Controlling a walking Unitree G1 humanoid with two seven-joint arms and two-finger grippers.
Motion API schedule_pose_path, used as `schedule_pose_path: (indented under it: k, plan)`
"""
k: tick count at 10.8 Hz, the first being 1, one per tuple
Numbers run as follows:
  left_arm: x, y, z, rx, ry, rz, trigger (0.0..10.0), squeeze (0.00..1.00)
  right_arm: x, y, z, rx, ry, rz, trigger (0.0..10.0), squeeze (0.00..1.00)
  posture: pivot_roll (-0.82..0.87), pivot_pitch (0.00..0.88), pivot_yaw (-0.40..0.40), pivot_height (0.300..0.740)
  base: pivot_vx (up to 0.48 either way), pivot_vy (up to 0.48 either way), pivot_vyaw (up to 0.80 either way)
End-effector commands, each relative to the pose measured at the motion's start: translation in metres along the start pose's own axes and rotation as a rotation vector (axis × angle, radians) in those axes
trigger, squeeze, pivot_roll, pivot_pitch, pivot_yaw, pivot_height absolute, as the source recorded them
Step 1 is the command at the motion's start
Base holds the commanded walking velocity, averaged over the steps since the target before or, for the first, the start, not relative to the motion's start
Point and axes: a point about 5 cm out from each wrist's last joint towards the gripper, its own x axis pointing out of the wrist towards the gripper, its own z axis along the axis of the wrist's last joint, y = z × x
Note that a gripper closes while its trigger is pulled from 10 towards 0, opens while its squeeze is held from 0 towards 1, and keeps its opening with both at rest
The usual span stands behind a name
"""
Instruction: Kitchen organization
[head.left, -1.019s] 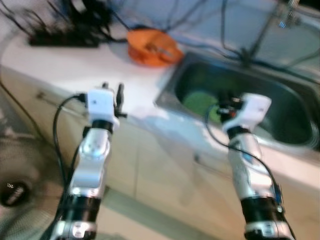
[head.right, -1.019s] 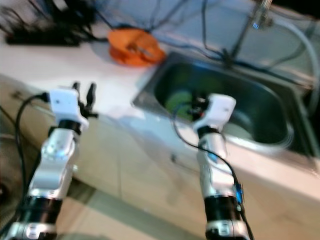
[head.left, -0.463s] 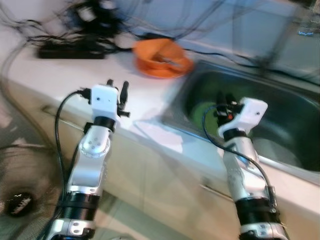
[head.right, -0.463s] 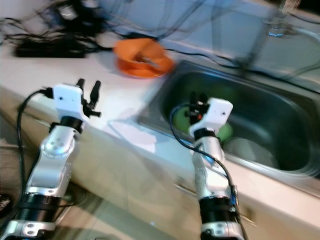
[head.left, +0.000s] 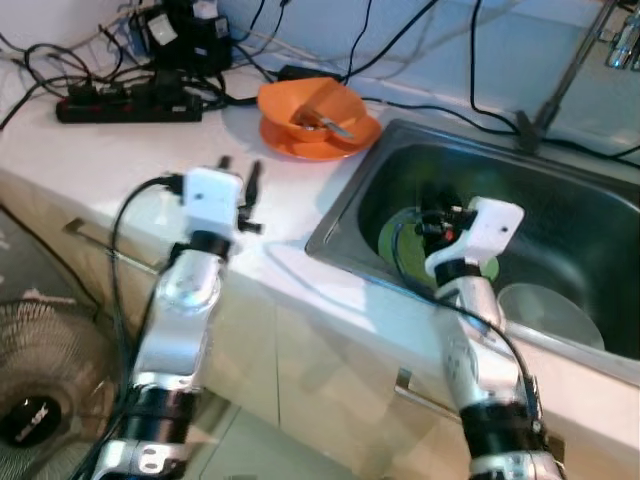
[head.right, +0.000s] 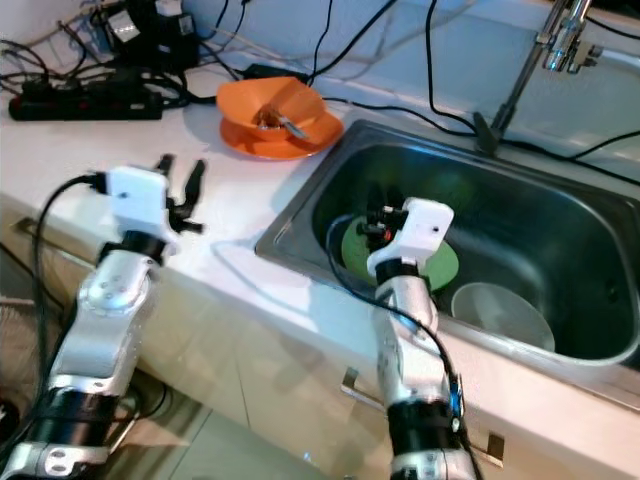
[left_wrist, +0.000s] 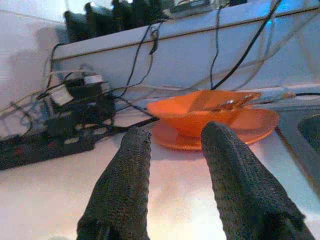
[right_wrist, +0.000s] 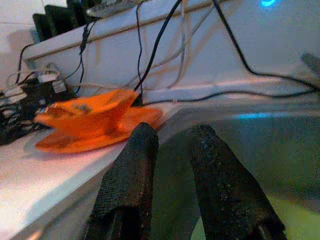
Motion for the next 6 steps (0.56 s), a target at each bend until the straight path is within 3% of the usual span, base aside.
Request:
schedule_pose_path:
  k: [1, 6]
  plan:
    - [-0.0008, -0.0064, 0.0034, -0.013, -0.008, -0.023, 10.0, 0.0, -0.002, -0.0039, 0.0015, -0.01, -0.003, -0.011, 10.0, 0.0, 0.09, 0.039, -0.027, 0.74, 0.0, 0.0, 0.0]
    - [0.0024, -0.016, 0.0017, -0.035, 0.008, -0.042, 10.0, 0.0, 0.0029, -0.0038, 0.0087, -0.027, -0.018, 0.001, 10.0, 0.0, 0.07, 0.03, -0.046, 0.74, 0.0, 0.0, 0.0]
